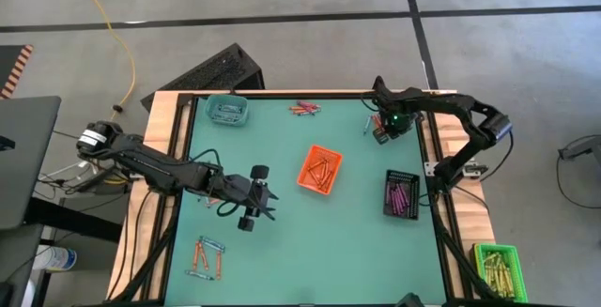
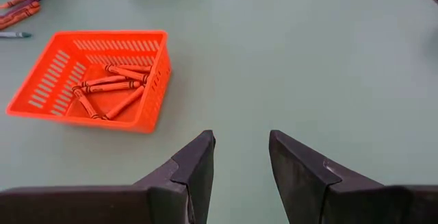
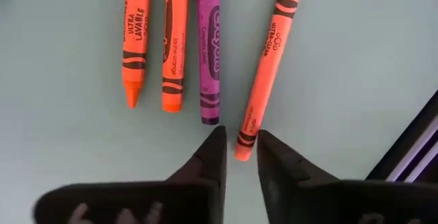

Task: Sort crayons
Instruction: Put the orange crayon into the orange bin

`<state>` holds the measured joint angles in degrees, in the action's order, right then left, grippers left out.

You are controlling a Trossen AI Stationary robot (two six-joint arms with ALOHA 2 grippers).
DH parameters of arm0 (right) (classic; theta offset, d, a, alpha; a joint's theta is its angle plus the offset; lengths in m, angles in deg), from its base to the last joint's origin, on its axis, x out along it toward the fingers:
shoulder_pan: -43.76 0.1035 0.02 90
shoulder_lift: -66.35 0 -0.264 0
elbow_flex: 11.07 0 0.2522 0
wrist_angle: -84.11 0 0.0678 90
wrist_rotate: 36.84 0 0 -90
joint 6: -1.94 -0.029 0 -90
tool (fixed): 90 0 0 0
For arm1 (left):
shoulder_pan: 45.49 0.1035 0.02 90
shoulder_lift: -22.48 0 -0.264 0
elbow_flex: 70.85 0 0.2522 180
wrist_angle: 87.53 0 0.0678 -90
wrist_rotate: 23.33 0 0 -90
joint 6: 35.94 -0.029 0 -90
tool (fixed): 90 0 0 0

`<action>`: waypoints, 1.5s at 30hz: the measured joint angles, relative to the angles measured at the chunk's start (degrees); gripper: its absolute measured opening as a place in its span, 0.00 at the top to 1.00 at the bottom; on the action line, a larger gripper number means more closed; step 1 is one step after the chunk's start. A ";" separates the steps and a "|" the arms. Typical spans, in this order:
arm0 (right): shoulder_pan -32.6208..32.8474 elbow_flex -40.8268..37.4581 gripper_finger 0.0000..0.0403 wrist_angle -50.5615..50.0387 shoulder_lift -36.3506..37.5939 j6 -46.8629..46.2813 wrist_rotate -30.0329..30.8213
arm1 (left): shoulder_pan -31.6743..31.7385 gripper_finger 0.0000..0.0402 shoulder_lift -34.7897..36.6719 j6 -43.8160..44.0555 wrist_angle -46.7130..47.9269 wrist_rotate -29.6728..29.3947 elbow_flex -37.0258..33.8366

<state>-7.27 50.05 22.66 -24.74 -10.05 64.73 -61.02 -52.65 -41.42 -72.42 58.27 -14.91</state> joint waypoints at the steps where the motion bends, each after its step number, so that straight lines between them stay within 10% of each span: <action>1: 0.00 0.00 0.85 -0.05 0.00 0.01 0.00 | 0.00 0.67 0.00 0.00 0.01 -0.01 0.00; 26: -0.22 0.76 1.00 -3.49 2.54 -0.57 -1.10 | 0.02 0.67 0.00 -1.09 -1.27 0.00 0.02; 45: 10.51 0.79 1.00 -0.41 29.44 0.09 -5.76 | 4.14 0.67 0.00 -11.06 -20.96 -2.84 0.02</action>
<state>3.24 50.83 22.25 4.70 -9.96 58.97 -56.88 -52.65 -52.48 -93.38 55.43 -14.89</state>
